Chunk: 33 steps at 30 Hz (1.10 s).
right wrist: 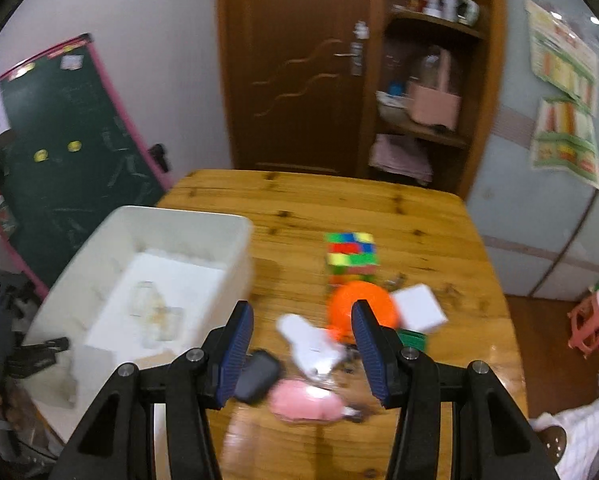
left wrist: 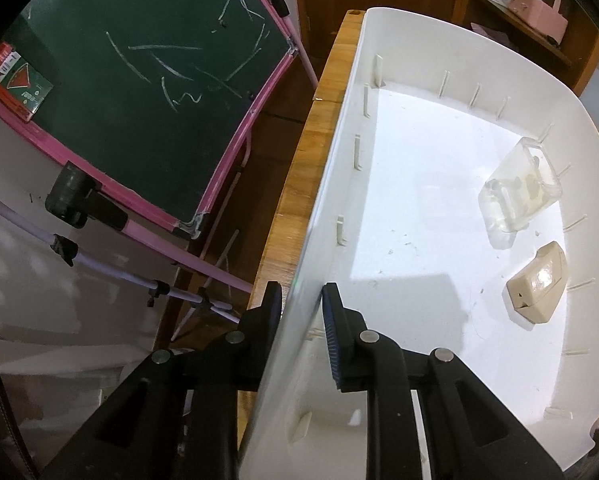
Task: Organize rigid objects
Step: 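Move the right gripper back toward the green square box, then grasp the green square box with the right gripper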
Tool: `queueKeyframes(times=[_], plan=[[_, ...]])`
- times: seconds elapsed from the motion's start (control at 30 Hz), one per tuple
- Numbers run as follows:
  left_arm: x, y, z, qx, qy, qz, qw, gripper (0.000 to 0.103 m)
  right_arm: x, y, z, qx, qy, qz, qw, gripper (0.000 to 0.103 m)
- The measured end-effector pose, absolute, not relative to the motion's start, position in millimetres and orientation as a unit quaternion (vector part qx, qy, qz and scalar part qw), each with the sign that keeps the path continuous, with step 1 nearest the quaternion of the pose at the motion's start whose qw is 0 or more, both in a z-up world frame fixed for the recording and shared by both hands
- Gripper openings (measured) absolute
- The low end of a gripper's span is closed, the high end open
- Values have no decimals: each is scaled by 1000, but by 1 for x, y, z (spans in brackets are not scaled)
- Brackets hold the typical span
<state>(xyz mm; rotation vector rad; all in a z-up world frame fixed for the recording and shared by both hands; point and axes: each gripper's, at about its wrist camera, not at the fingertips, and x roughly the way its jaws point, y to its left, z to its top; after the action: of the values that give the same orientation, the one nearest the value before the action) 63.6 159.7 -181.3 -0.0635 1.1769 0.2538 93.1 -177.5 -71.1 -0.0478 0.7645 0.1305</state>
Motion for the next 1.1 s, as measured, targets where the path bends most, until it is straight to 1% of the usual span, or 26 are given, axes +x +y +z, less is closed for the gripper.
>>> queueKeyframes(times=[0.23,0.4,0.5,1.1], plan=[[64,157,-181,-25,556,124,821,25,100,-236,-121,26,392,5,920,52],[65,155,-180,-22,557,127,821,26,110,-257,-163,54,421,-12,905,52],[65,156,-179,-22,557,129,820,26,117,-261,-177,64,433,-15,899,52],[60,153,-178,-15,550,134,824,27,145,-247,-197,51,437,-42,897,52]])
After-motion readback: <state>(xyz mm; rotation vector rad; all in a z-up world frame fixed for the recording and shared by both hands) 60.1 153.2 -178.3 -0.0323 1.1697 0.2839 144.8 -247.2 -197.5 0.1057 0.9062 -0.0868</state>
